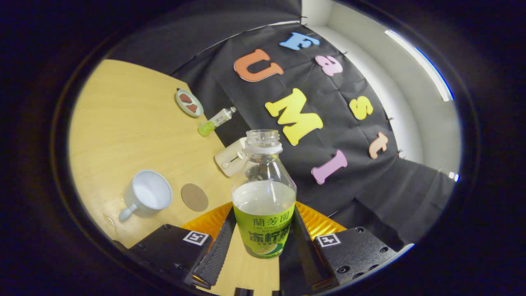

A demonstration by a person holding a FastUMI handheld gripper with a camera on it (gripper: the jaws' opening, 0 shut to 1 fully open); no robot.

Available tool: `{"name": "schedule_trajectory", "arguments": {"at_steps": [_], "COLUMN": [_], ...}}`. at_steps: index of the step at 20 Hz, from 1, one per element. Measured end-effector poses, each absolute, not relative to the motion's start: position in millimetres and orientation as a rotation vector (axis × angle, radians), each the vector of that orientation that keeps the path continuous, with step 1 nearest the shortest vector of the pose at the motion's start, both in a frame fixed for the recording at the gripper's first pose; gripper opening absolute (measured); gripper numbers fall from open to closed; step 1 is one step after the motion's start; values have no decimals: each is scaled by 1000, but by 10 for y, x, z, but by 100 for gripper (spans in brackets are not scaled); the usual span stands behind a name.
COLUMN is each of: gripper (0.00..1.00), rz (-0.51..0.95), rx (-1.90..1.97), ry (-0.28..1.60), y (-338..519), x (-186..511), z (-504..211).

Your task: Take the bottle from table, then pour the juice into the cup, finally place the bottle on the coaster

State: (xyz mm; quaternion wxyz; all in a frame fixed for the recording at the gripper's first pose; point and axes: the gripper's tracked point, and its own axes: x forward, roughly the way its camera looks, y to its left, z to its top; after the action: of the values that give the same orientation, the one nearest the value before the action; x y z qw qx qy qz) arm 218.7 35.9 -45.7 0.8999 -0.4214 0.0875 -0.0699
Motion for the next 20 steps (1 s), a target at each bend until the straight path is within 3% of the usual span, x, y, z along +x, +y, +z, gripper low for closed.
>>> {"name": "schedule_trajectory", "arguments": {"at_steps": [3,12,20], "gripper": [80,80,80], "rz": [-70,-27,237], "rx": [-685,-333,58], "ry": [173,181,199], "y": [397,514,949], "x": [2294,2531,3040], "z": [-532,-523,-810]}}
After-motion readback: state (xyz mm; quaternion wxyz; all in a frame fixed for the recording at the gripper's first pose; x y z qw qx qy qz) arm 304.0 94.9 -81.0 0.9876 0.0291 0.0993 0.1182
